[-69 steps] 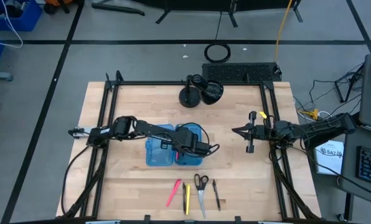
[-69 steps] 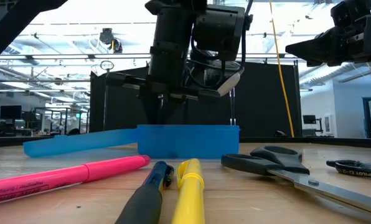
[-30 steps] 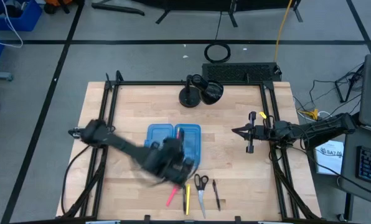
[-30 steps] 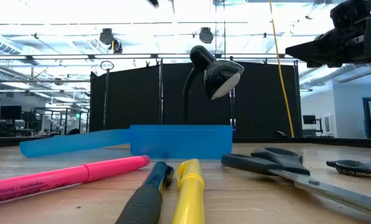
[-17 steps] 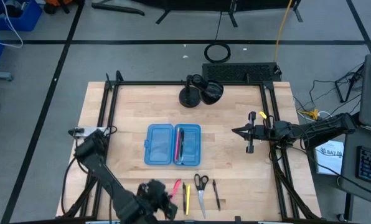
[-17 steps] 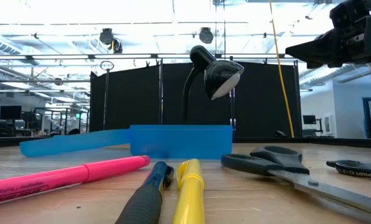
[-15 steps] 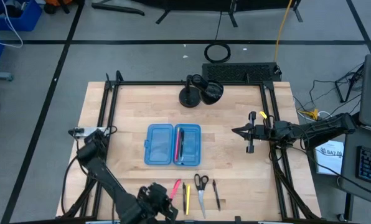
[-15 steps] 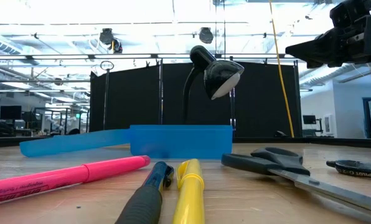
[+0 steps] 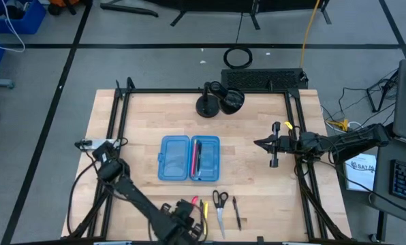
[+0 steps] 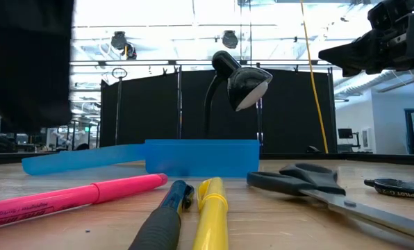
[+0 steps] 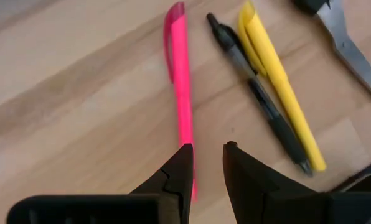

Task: Pick & place school supplies into a supply box
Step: Put the pink pen into the blue supply box

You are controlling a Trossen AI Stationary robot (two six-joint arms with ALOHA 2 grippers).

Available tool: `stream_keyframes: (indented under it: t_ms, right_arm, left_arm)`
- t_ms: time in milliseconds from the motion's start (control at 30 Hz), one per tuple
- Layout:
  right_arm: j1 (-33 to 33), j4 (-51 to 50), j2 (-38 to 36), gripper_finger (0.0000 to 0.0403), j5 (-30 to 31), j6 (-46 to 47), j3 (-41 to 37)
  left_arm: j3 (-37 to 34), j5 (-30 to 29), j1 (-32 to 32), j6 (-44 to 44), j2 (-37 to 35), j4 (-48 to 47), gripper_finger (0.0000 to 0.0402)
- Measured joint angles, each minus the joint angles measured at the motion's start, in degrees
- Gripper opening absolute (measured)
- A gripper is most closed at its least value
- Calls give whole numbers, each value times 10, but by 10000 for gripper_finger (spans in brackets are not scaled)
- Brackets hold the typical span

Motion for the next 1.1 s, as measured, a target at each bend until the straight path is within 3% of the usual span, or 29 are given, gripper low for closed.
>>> stream_keyframes:
  t_ms: [233,367,500,800,933,1100]
  right_arm:
    - [0,-2,0,0,0,-2,0]
    - [0,-4,0,0,0,-3,0]
    - [0,-4,0,0,0,-4,0]
    - [0,-4,0,0,0,-3,0]
    - [0,-4,0,0,0,-3,0]
    - [0,-3,0,0,-1,-2,0]
  left_arm:
    - [0,63,32,74,0,1,88]
    - [0,69,36,113,0,11,96]
    - [0,69,34,140,0,12,152]
    - [0,113,34,131,0,26,341]
    - [1,113,32,129,12,23,364]
    - [1,121,28,136,35,22,340]
